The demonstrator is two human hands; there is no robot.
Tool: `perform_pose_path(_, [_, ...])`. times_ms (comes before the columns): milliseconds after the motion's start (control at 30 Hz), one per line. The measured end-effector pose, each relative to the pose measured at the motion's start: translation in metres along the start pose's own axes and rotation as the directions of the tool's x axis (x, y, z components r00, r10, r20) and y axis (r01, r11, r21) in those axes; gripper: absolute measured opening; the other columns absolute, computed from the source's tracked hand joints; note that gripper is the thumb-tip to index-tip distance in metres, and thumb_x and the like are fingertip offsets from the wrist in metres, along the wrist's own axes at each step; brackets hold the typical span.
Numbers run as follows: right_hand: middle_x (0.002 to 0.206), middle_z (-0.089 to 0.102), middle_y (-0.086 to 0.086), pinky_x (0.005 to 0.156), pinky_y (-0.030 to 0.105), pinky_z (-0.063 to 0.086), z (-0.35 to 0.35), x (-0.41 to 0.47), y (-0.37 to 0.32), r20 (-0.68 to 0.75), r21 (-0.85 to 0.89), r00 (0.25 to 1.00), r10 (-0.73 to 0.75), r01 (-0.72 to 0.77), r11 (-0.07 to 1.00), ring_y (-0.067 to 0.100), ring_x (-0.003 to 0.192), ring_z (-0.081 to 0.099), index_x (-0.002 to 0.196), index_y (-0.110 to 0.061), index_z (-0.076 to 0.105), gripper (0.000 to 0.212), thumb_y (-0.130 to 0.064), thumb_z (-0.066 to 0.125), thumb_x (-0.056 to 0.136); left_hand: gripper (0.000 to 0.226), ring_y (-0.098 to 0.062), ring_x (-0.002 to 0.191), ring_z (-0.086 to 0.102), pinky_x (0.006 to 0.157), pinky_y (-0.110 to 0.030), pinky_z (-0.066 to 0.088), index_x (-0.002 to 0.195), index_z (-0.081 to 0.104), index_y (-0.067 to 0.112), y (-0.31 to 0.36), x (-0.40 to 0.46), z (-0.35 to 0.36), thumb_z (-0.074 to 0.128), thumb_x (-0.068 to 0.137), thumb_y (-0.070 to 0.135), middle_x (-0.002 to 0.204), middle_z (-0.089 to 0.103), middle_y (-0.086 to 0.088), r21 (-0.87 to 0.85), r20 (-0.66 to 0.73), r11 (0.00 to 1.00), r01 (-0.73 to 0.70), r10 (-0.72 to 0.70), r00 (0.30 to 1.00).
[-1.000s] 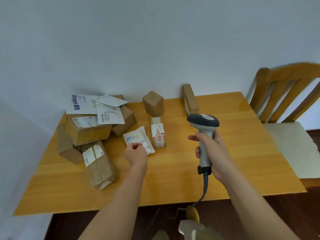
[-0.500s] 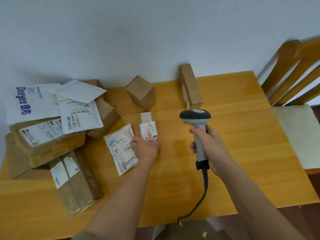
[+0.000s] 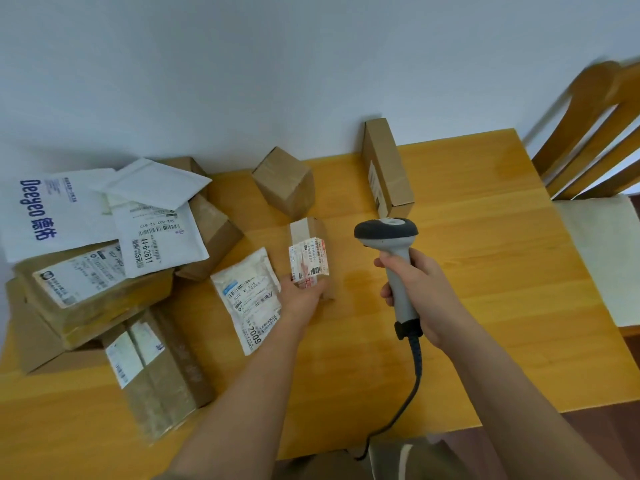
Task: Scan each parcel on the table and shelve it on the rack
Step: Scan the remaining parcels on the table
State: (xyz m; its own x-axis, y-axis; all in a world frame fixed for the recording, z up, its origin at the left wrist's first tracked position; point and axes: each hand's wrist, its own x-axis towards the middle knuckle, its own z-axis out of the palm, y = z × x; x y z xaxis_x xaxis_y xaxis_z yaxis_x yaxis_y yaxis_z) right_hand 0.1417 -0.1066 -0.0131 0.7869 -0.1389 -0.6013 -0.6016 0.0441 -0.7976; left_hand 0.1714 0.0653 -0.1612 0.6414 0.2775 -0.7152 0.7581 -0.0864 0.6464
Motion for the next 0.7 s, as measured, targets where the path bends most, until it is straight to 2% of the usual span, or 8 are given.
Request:
perform_pose_path(67, [0.09, 0.063, 0.009, 0.069, 0.037, 0.049, 0.0, -0.001, -0.002, 0.001, 0.019, 1.0, -0.005, 0.005, 1.0, 0.018, 0.066, 0.057, 0.106, -0.017, 0.062, 0.016, -0.03, 0.059, 0.097, 0.049, -0.02, 0.106, 0.063, 0.092, -0.038, 0.052, 0.126, 0.047, 0.018, 0.004, -0.006, -0.008, 0.073, 0.085, 0.019, 0.118, 0.064, 0.0, -0.134, 0.144, 0.984, 0.118, -0.099, 0.985])
perform_pose_path(133, [0.091, 0.062, 0.009, 0.069, 0.036, 0.049, 0.001, -0.003, -0.002, 0.003, 0.035, 1.0, -0.006, 0.006, 0.999, 0.017, 0.066, 0.057, 0.106, -0.017, 0.062, 0.016, -0.029, 0.059, 0.096, 0.048, -0.022, 0.108, 0.065, 0.094, -0.038, 0.052, 0.128, 0.051, 0.014, 0.005, -0.01, -0.015, 0.071, 0.085, 0.016, 0.121, 0.065, -0.005, -0.224, 0.281, 0.947, 0.229, -0.163, 0.946])
perform_pose_path(233, [0.094, 0.062, 0.01, 0.067, 0.035, 0.048, 0.0, -0.006, -0.003, 0.007, 0.019, 1.0, 0.002, -0.002, 1.0, 0.016, 0.066, 0.057, 0.106, -0.016, 0.062, 0.016, -0.028, 0.059, 0.097, 0.045, -0.024, 0.112, 0.062, 0.094, -0.038, 0.052, 0.129, 0.053, 0.013, 0.006, -0.014, -0.024, 0.068, 0.086, 0.011, 0.122, 0.065, -0.009, -0.242, 0.354, 0.936, 0.256, -0.161, 0.921])
perform_pose_path(367, [0.095, 0.059, 0.011, 0.065, 0.035, 0.047, -0.001, -0.008, -0.006, 0.056, -0.011, 0.998, 0.006, -0.005, 1.0, 0.017, 0.066, 0.056, 0.106, -0.015, 0.062, 0.017, -0.03, 0.058, 0.098, 0.04, -0.021, 0.098, 0.062, 0.09, -0.038, 0.05, 0.127, 0.054, 0.015, 0.009, -0.02, -0.031, 0.064, 0.089, 0.008, 0.111, 0.065, -0.007, -0.247, 0.371, 0.939, 0.238, -0.135, 0.919])
perform_pose_path(533, [0.095, 0.058, 0.008, 0.064, 0.034, 0.047, -0.004, -0.012, -0.012, 0.139, -0.069, 0.99, 0.019, -0.01, 0.998, 0.014, 0.061, 0.057, 0.108, -0.015, 0.063, 0.021, -0.033, 0.057, 0.099, 0.043, -0.023, 0.102, 0.061, 0.093, -0.038, 0.05, 0.13, 0.051, 0.011, 0.016, -0.024, -0.031, 0.064, 0.089, 0.009, 0.112, 0.064, -0.009, -0.26, 0.37, 0.938, 0.231, -0.124, 0.921])
perform_pose_path(633, [0.089, 0.058, 0.008, 0.061, 0.029, 0.048, -0.009, -0.015, -0.02, 0.2, -0.13, 0.979, 0.04, -0.014, 0.991, 0.011, 0.058, 0.058, 0.109, -0.015, 0.062, 0.024, -0.036, 0.056, 0.099, 0.035, -0.021, 0.092, 0.063, 0.083, -0.035, 0.052, 0.126, 0.054, 0.012, 0.02, -0.029, -0.027, 0.062, 0.092, 0.019, 0.101, 0.065, -0.007, -0.236, 0.361, 0.941, 0.244, -0.148, 0.921])
perform_pose_path(700, [0.087, 0.058, 0.009, 0.062, 0.029, 0.049, -0.014, -0.016, -0.026, 0.238, -0.174, 0.969, 0.06, -0.018, 0.985, 0.012, 0.06, 0.058, 0.109, -0.015, 0.061, 0.025, -0.037, 0.055, 0.099, 0.052, -0.02, 0.092, 0.061, 0.073, -0.032, 0.051, 0.136, 0.047, 0.013, 0.02, -0.026, -0.027, 0.066, 0.09, 0.027, 0.109, 0.063, -0.007, -0.178, 0.303, 0.964, 0.199, -0.139, 0.943])
